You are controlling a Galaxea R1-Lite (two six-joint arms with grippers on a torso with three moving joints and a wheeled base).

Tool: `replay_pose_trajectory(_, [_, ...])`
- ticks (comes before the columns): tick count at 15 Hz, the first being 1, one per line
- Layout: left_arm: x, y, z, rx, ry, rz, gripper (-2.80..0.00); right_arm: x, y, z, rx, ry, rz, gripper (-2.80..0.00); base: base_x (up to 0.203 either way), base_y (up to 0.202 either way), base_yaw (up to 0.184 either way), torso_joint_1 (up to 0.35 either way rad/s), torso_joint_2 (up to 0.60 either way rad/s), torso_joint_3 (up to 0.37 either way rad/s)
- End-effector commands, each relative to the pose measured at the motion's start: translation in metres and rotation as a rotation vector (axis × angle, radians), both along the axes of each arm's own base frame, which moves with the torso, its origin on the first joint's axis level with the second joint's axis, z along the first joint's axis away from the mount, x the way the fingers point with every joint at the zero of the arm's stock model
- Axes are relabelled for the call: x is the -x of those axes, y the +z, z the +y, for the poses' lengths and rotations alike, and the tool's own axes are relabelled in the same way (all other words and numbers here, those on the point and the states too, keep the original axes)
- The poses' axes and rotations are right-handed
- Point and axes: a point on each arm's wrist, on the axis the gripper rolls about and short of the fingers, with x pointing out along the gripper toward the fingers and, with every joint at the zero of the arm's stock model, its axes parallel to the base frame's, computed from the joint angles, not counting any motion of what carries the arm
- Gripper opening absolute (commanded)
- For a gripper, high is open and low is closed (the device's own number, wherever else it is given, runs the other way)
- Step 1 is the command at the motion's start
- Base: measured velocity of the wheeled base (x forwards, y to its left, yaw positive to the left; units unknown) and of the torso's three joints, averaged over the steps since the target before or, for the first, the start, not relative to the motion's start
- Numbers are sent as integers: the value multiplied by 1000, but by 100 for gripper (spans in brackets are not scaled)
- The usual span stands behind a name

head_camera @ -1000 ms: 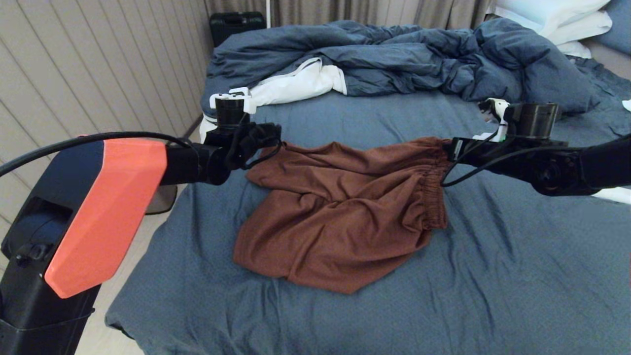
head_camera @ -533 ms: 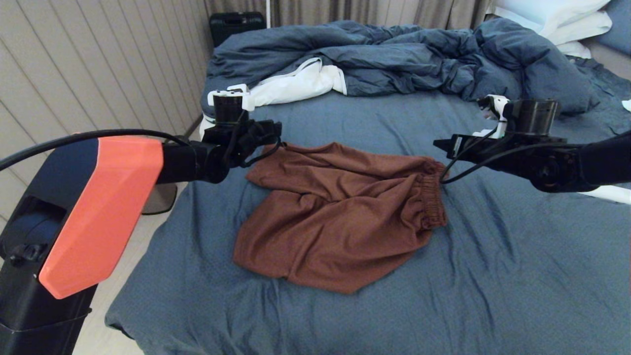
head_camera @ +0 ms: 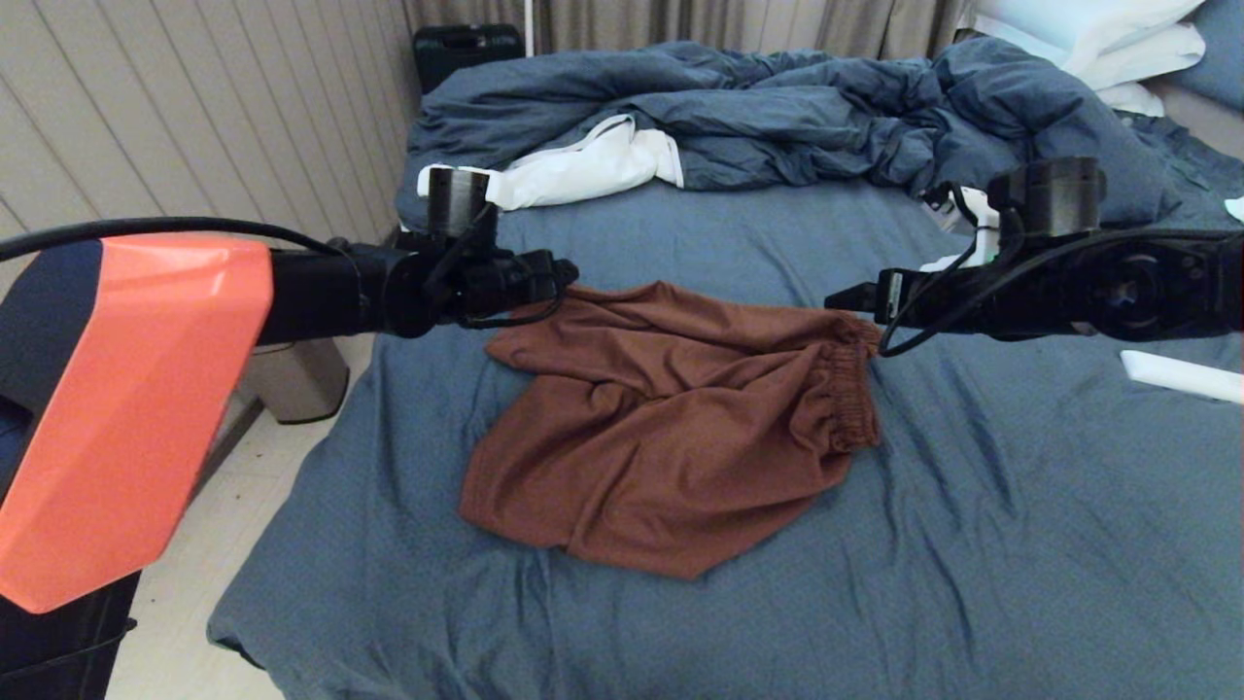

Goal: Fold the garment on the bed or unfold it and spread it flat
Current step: Unford the brown shorts

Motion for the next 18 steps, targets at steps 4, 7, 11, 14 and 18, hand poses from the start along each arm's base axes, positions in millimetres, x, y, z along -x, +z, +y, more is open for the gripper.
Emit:
replay_pose_trajectory(4, [38, 29, 19, 36, -42, 212, -280, 26, 14, 16, 22, 78, 53, -280, 0, 0, 0, 0, 0, 0])
replay_pose_trajectory(7, [60, 23, 36, 36, -14, 322, -280, 28, 15, 17, 31, 99, 57, -280, 0, 0, 0, 0, 0, 0])
replay_pose_trajectory(11, [104, -2, 58, -6, 0, 442, -280, 32, 13, 17, 35, 102, 159, -280, 0, 0, 0, 0, 0, 0])
replay_pose_trajectory(14, [137, -27, 73, -4, 14, 462, -280, 49, 12, 15, 37, 102, 271, -280, 0, 0, 0, 0, 0, 0])
replay_pose_trajectory(18, [165, -39, 86, 91, 43, 427, -280, 78, -2, 10, 31, 107, 351, -280, 0, 0, 0, 0, 0, 0])
